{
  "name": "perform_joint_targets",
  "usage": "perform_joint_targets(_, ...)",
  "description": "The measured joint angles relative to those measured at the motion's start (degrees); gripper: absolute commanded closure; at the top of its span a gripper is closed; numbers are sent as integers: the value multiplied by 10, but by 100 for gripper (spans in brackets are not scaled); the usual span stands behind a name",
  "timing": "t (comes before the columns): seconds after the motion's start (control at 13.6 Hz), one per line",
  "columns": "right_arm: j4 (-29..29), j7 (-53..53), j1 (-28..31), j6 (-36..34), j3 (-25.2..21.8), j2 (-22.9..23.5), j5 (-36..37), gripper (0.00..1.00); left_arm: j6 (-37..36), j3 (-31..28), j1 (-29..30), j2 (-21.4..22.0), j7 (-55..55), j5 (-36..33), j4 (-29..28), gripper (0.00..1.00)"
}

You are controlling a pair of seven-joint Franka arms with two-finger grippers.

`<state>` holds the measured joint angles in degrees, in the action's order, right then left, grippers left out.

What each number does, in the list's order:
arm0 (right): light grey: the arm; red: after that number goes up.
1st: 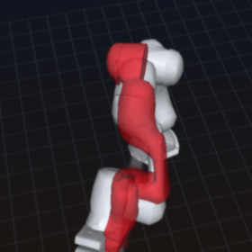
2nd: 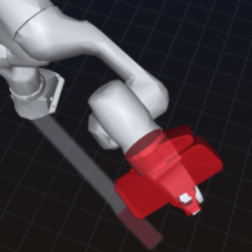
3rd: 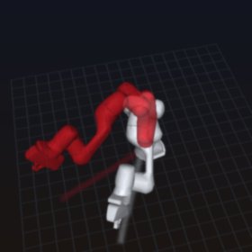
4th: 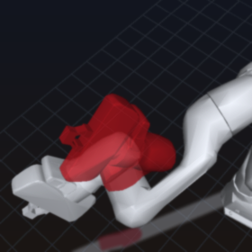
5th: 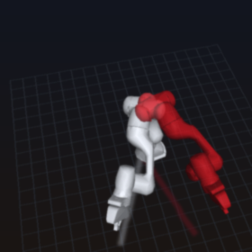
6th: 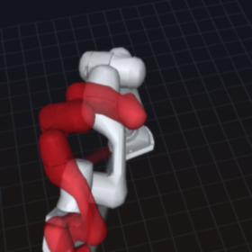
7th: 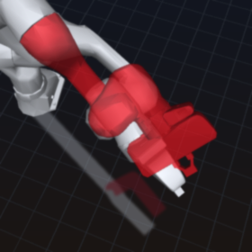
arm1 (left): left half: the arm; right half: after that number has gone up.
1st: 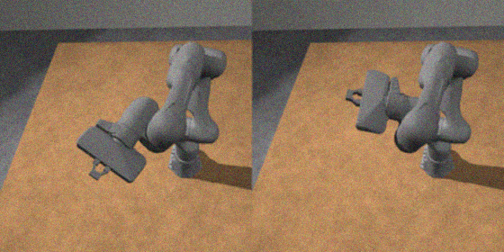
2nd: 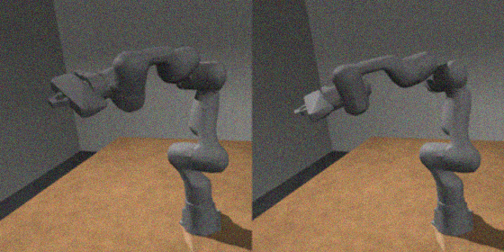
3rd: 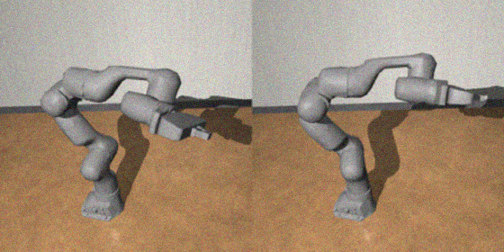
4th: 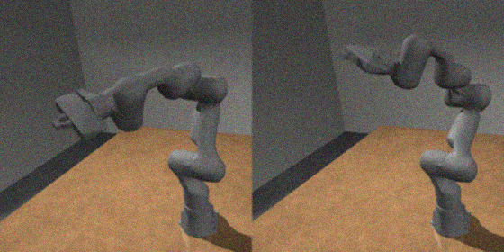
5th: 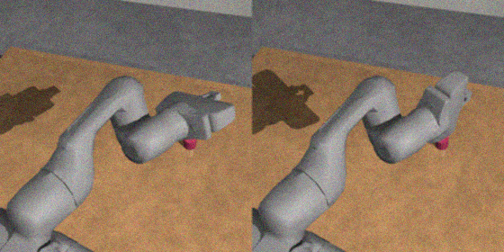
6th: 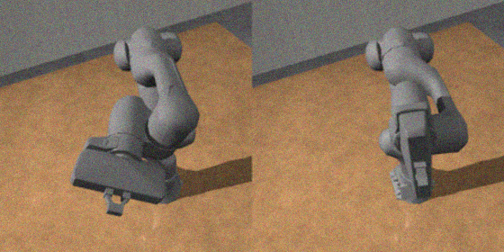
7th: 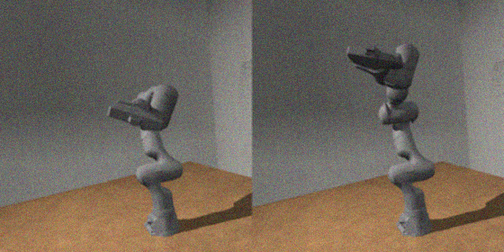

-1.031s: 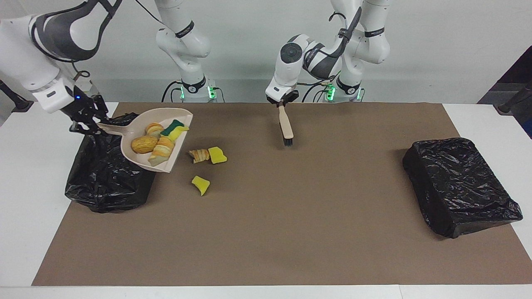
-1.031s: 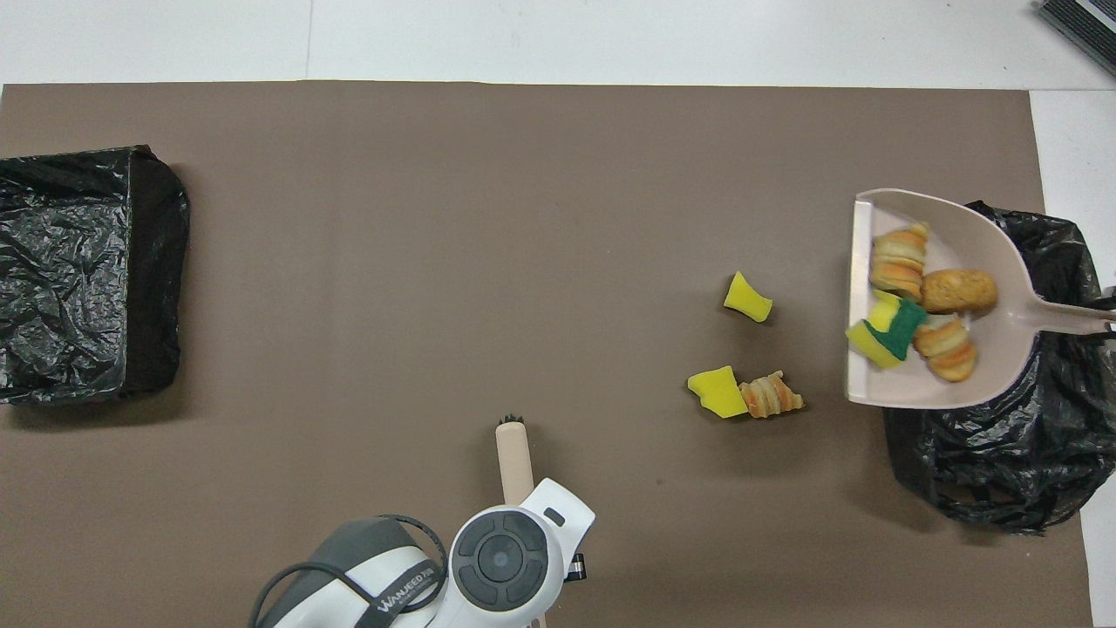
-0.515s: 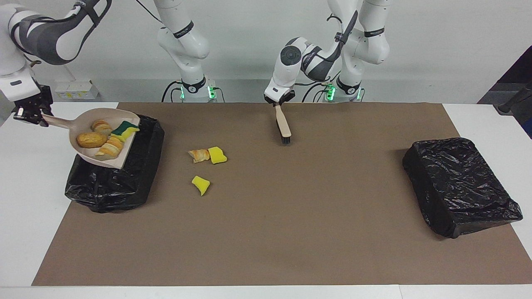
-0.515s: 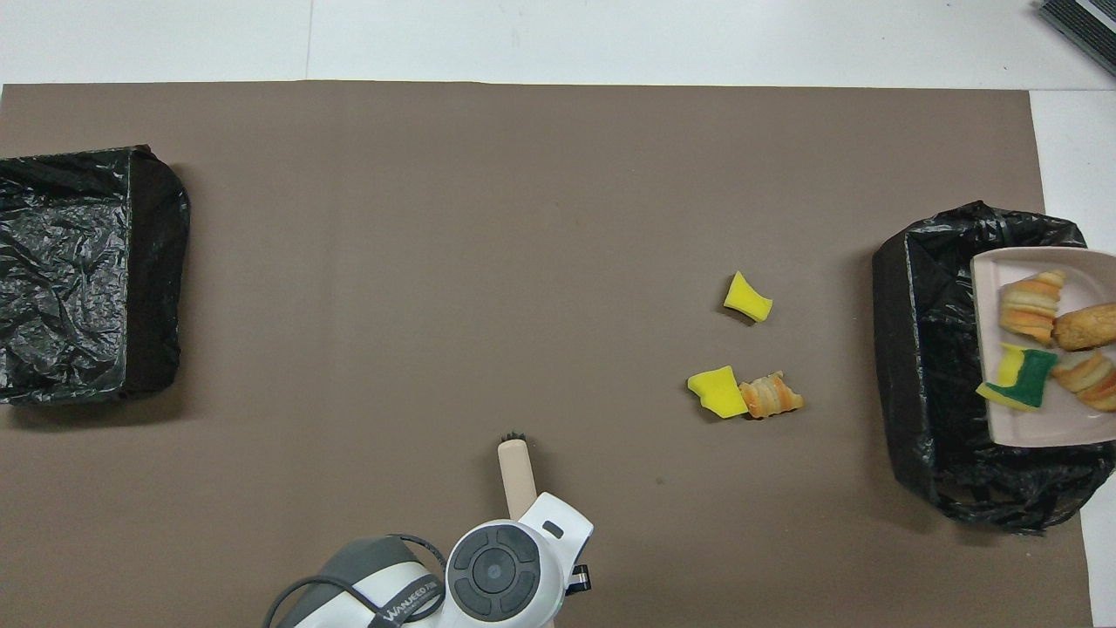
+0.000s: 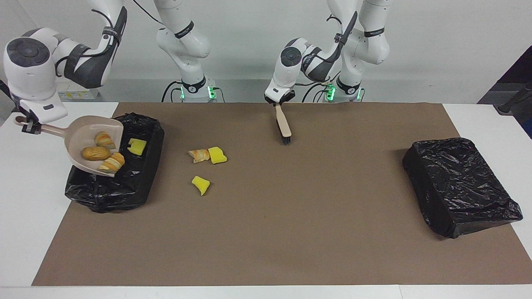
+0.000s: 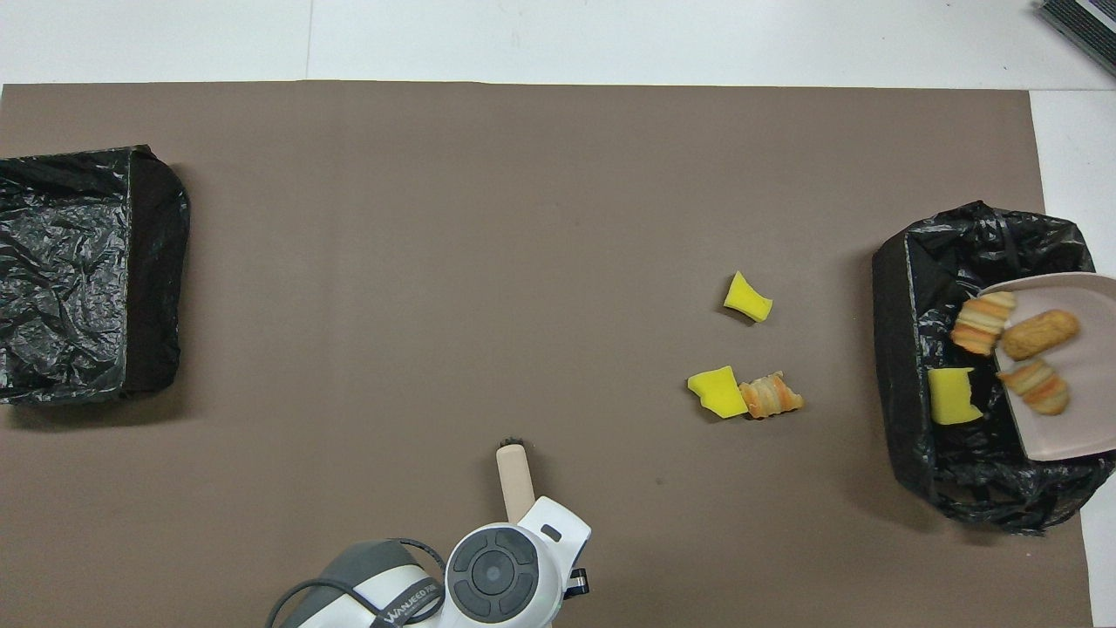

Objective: Sweep and dump trash in bin

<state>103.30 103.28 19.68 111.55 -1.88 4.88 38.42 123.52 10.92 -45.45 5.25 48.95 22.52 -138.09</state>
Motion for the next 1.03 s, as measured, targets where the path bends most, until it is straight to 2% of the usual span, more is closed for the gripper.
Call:
perform_joint_targets(0.07,4,0,0,0,0,-3,11,100,0,0,0,0,0,0,0,92)
perform_joint_targets(0.15,3,0,0,0,0,-7,15,100,0,0,0,0,0,0,0,59)
perform_joint_targets(0.22,1,2,0,-1,0,-13,18,100,0,0,0,0,-1,0,0,17)
perform_joint_targets(0.29,-7,8,0,-7,0,-19,19,100,0,0,0,0,-2,0,0,0)
perform_joint_targets(0.52,-69,40,1,-75,10,-40,19,100,-12,-4,0,2,-3,0,4,0)
perform_joint_targets(0.81,-131,49,0,-167,61,-58,0,100,-85,-15,35,11,-3,1,46,0)
perform_joint_targets(1.03,-144,-48,0,-193,76,-77,-79,100,-149,-18,101,25,-4,-1,85,0)
